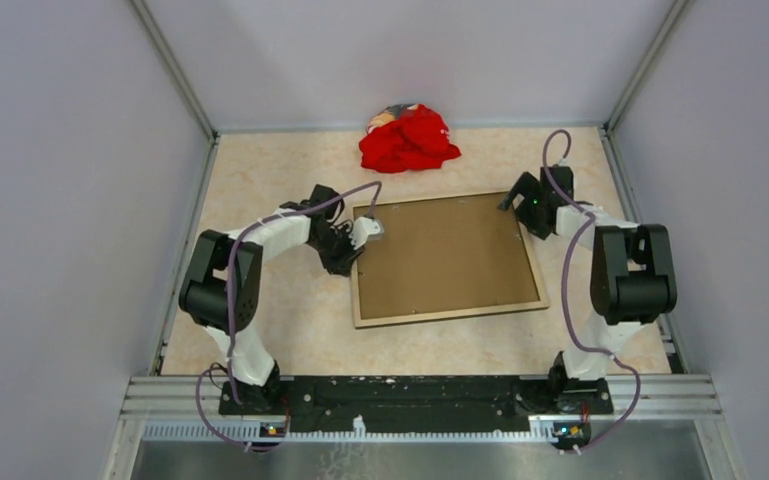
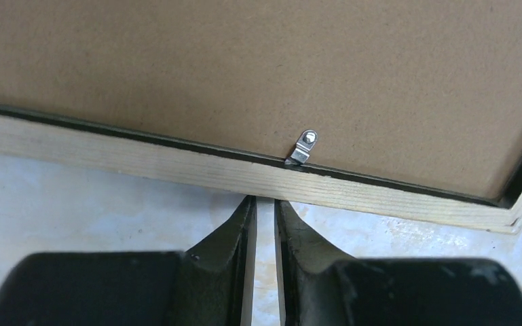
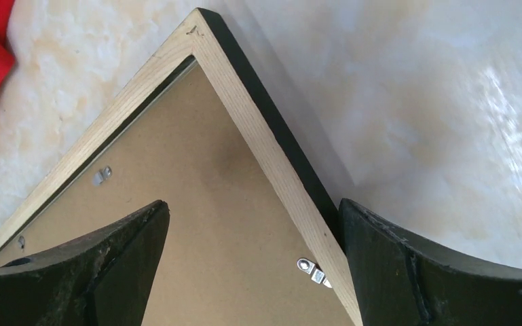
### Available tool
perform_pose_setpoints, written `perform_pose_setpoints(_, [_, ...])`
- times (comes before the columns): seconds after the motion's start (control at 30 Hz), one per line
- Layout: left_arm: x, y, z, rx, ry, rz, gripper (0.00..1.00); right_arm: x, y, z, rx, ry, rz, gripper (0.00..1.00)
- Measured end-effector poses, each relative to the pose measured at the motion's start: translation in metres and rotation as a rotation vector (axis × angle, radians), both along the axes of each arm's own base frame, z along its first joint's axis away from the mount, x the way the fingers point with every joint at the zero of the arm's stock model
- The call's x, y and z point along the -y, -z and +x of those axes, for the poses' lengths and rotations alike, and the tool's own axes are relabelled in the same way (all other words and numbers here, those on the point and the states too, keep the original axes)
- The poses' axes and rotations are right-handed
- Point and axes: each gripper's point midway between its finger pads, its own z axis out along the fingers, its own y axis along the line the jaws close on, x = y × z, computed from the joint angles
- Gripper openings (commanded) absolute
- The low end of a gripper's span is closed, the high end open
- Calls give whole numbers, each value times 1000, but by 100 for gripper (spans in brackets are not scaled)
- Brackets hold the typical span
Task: Put the photo into the frame
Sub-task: Adjust the photo frame at the center of the board.
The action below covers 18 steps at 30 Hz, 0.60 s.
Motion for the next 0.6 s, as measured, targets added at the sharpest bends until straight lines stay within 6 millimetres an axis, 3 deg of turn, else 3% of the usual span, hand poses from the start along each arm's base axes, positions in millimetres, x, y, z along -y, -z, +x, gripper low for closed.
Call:
perform_pose_setpoints(0.2, [14,2,-21,-5,107,65,22,-14,-1,39,37,-26,-66,93])
perform_pose_setpoints(0.37, [21,3,-79,-183,236,84,26,-48,-3,66,88,-74,-105,93])
perform_pose_setpoints(0.53, [14,-2,-144,-459,338,83,39,-100,-5,68,112,-175,-93,94])
perform_pose_setpoints(0.6, [13,-10,-152,-510,367,71,41,-112,-6,64,105,-208,-95,95])
